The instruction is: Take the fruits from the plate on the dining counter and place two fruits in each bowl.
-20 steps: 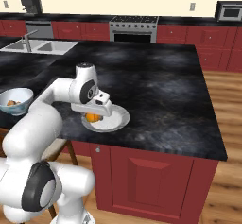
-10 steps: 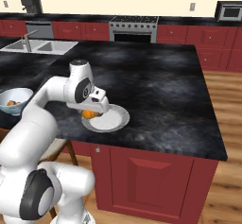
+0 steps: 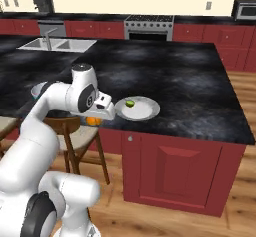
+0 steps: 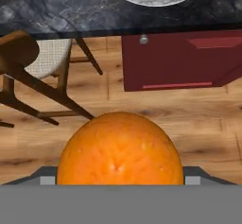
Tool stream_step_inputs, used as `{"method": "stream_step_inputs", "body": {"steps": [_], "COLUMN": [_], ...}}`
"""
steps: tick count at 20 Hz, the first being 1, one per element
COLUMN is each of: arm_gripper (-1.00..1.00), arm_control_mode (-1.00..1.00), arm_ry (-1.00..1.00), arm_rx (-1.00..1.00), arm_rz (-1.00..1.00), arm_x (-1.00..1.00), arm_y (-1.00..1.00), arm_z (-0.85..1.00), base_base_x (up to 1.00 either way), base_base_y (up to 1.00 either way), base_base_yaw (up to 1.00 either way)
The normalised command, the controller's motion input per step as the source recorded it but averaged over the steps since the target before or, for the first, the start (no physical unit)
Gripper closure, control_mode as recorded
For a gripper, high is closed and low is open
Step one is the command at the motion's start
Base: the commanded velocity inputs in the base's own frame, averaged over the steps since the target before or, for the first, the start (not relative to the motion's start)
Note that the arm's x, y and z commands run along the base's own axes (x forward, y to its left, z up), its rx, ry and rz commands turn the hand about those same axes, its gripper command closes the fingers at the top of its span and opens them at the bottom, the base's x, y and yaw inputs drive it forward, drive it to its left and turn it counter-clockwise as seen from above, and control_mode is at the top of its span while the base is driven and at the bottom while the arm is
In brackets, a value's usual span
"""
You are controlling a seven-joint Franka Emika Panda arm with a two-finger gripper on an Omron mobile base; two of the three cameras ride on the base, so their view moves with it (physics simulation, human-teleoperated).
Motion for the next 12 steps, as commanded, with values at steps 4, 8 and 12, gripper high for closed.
{"method": "stream_step_inputs", "body": {"steps": [4, 8, 12], "arm_gripper": [1.00, 1.00, 1.00], "arm_control_mode": [1.00, 1.00, 1.00], "arm_ry": [0.00, 0.00, 0.00], "arm_rx": [0.00, 0.00, 0.00], "arm_rz": [0.00, 0.00, 0.00], "arm_x": [0.00, 0.00, 0.00], "arm_y": [0.00, 0.00, 0.00], "arm_z": [0.00, 0.00, 0.00], "base_base_x": [-0.22, 0.00, 0.08], "base_base_y": [1.00, 1.00, 1.00], "base_base_yaw": [0.00, 0.00, 0.00]}}
